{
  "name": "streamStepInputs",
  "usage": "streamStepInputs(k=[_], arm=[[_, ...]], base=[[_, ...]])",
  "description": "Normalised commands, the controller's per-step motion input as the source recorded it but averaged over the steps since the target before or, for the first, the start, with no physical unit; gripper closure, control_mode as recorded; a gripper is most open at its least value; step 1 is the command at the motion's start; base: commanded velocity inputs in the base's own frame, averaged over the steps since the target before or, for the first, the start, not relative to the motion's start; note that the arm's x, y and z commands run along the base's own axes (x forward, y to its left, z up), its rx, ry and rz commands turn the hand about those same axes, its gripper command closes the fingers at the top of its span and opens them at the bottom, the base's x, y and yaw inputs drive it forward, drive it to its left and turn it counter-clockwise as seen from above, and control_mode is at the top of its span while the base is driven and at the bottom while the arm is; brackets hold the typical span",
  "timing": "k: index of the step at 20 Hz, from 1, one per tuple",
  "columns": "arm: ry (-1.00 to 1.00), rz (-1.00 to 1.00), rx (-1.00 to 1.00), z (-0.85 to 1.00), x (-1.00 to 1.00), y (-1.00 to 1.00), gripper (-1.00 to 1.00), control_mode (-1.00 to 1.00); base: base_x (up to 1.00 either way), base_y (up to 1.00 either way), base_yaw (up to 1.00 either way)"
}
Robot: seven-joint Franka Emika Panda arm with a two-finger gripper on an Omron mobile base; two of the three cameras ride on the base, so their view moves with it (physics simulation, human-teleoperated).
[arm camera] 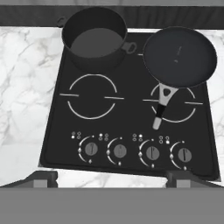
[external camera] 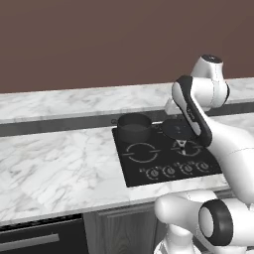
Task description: Move the pot and pan from the stove into the sink.
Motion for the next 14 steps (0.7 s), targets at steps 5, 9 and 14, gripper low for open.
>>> streamStepInputs(k=[5,9,14], arm=[[0.02,-0.02,0.04,-0.15,0.0,-0.71,-1.0,-1.0],[0.03,-0.03,0.02,-0.15,0.0,-0.65,-1.0,-1.0],[0.03,-0.01,0.0,-0.05,0.0,-0.29,-1.0,-1.0]], base=[[0.0,0.0,0.0],[0.0,0.0,0.0],[0.0,0.0,0.0]])
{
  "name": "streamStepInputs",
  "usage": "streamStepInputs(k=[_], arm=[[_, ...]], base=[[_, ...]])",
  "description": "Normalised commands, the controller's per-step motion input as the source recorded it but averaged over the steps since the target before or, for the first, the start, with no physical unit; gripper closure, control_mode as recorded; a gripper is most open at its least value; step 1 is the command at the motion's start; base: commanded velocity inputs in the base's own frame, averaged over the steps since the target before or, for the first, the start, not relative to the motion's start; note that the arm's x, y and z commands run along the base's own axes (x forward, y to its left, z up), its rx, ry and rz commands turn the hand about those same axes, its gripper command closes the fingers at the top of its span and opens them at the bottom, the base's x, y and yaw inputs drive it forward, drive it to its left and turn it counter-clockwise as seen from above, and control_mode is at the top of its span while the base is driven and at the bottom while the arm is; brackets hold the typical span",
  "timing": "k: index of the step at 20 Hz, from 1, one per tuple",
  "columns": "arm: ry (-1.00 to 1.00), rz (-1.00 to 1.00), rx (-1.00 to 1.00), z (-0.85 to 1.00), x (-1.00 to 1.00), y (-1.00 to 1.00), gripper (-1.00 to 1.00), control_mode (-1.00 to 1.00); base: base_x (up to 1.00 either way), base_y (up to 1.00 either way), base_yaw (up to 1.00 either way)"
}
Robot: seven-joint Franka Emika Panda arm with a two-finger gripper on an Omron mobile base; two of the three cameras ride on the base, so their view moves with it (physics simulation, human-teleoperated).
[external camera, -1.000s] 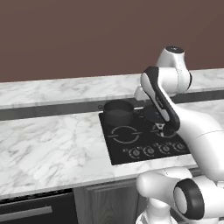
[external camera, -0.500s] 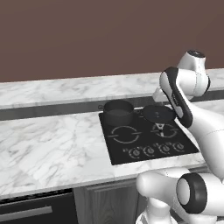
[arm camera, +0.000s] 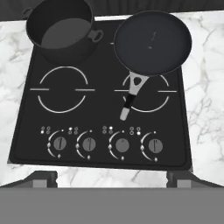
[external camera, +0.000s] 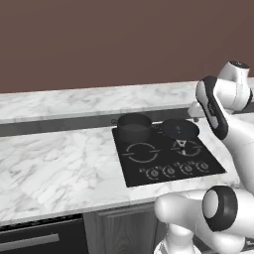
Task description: Move the pot and pan from the stove into the sink.
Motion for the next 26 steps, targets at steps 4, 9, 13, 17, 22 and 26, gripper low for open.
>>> streamStepInputs(k=[4,9,13,17,22,26], arm=[[0.0,0.0,0.0,-0.08,0.01,0.0,-1.0,-1.0],[-0.01,0.0,-0.09,-0.4,0.0,0.04,-1.0,-1.0],[-0.09,0.0,-0.15,-0.47,0.0,0.02,-1.0,-1.0],[-0.08,0.0,-0.11,-0.38,0.0,0.0,-1.0,-1.0],[-0.08,0.0,-0.05,-0.32,0.06,0.0,-1.0,-1.0],[-0.09,0.0,-0.07,-0.33,0.1,0.0,-1.0,-1.0]], base=[[0.0,0.0,0.0],[0.0,0.0,0.0],[0.0,0.0,0.0],[0.0,0.0,0.0],[0.0,0.0,0.0],[0.0,0.0,0.0]])
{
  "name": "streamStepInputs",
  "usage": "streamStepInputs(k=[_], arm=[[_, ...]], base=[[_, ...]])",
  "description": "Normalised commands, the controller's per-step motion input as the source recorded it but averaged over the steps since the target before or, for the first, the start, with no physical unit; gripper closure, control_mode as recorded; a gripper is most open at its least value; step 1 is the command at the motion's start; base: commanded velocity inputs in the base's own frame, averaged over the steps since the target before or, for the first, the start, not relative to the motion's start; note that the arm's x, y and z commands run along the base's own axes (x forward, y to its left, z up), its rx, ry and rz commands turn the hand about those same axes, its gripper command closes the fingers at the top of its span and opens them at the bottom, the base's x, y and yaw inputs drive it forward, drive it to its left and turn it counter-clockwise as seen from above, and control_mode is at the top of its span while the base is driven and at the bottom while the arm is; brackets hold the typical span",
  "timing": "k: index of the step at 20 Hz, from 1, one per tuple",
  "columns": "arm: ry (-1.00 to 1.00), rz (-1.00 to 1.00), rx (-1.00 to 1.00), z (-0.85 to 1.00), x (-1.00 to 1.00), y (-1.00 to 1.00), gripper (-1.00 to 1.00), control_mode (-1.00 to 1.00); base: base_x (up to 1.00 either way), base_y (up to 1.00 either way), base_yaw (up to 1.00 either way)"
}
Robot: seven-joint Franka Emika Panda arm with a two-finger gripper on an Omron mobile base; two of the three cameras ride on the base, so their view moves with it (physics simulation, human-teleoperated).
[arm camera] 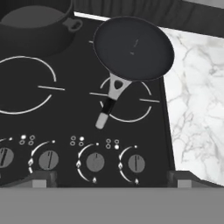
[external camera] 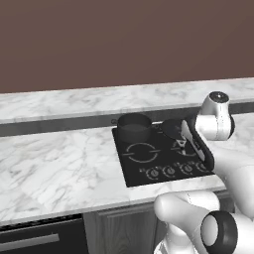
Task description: Move the pot and pan from the stove into the sink.
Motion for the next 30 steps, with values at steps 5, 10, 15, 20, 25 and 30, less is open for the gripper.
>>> streamStepInputs(k=[5,10,15,20,25,30], arm=[[-0.07,0.0,-0.05,-0.31,0.1,0.0,-1.0,-1.0],[-0.05,0.0,-0.04,-0.25,0.12,0.0,-1.0,-1.0],[-0.05,0.0,-0.02,-0.19,0.15,0.0,-1.0,-1.0],[-0.03,0.0,-0.01,-0.15,0.14,0.0,-1.0,-1.0],[-0.01,0.0,0.0,-0.13,0.16,0.0,-1.0,-1.0],[0.0,0.0,0.02,-0.11,0.13,0.0,-1.0,-1.0]], base=[[0.0,0.0,0.0],[0.0,0.0,0.0],[0.0,0.0,0.0],[0.0,0.0,0.0],[0.0,0.0,0.0],[0.0,0.0,0.0]])
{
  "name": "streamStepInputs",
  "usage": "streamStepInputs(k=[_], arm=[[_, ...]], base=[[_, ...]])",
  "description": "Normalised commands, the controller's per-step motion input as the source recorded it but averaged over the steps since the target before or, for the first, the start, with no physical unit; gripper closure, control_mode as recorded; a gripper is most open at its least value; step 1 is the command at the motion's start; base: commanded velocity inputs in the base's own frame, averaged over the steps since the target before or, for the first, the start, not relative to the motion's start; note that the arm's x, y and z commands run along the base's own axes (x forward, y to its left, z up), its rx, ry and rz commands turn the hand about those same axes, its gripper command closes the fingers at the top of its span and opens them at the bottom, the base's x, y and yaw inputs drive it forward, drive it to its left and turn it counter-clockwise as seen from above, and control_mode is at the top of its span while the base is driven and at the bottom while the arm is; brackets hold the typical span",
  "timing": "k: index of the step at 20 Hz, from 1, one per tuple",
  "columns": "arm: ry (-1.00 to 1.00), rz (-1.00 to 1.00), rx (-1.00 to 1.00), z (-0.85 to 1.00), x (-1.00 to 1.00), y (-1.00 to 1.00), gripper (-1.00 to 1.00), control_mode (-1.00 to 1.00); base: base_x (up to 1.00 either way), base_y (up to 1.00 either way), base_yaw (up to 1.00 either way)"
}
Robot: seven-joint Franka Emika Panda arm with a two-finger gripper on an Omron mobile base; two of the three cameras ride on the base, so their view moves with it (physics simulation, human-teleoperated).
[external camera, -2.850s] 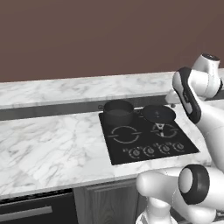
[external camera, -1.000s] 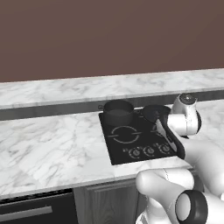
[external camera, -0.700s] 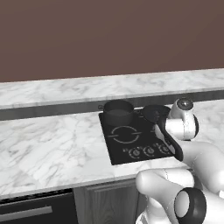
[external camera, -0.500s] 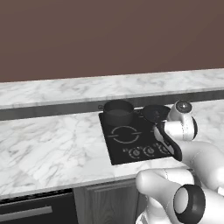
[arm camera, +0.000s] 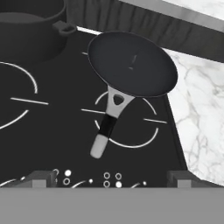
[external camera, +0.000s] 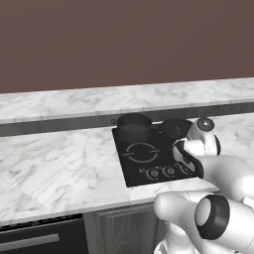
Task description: Move the pot and pan from the stove into the sink.
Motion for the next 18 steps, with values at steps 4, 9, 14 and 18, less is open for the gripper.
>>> streamStepInputs(k=[4,9,14,18], arm=[[0.0,0.0,0.06,-0.12,0.09,0.0,-1.0,-1.0],[0.03,0.0,0.15,-0.08,0.04,-0.02,-1.0,-1.0],[0.03,0.0,0.07,0.0,0.02,0.0,-1.0,-1.0],[0.0,0.0,0.0,0.0,0.0,0.0,-1.0,-1.0]], base=[[0.0,0.0,0.0],[0.0,0.0,0.0],[0.0,0.0,0.0],[0.0,0.0,0.0]])
